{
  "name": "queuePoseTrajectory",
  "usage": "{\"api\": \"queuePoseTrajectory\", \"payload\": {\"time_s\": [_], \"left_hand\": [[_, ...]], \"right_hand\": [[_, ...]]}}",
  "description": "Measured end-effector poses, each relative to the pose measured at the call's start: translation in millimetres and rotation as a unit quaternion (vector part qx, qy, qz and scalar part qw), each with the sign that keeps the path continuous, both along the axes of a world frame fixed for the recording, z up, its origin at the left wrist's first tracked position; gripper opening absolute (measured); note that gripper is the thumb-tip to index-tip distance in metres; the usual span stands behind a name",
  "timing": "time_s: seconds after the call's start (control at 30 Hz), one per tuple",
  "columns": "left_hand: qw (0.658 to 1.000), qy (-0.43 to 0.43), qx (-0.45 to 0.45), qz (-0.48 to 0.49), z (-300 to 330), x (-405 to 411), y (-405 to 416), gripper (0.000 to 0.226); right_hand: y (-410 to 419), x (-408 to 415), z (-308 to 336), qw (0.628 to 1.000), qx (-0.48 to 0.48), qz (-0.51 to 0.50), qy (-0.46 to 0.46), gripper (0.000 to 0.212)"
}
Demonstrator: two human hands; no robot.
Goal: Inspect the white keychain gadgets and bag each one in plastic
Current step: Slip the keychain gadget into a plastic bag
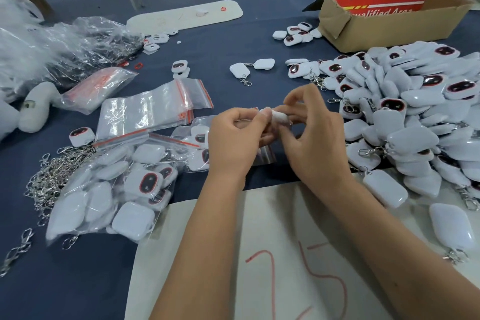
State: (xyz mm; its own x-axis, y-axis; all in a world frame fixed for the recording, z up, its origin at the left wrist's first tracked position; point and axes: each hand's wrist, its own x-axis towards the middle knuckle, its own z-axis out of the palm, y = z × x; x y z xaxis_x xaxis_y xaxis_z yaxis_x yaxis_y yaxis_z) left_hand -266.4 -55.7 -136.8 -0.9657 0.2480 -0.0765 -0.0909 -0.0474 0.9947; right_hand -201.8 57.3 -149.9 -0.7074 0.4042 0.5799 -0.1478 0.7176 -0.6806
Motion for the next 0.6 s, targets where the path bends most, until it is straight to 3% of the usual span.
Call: {"api": "queuePoseTrajectory", "payload": {"time_s": [0.23, 0.4, 0.6], "left_hand": [[0.997, -0.063, 0.055, -0.007, 3.0, -1.7, -8.7, 0.014], [0.997, -0.066, 0.042, -0.013, 3.9, -2.4, -10.5, 0.020], [0.995, -0.086, 0.050, -0.031, 5.0, -1.3, -10.0, 0.022]], "right_hand": [[5.5, 4.8, -11.0, 0.996, 0.045, 0.074, 0.037, 0.033], [10.2, 4.6, -10.9, 0.991, -0.105, 0.067, 0.040, 0.030], [17.4, -1.3, -10.5, 0.950, -0.287, 0.105, -0.059, 0.020]]}}
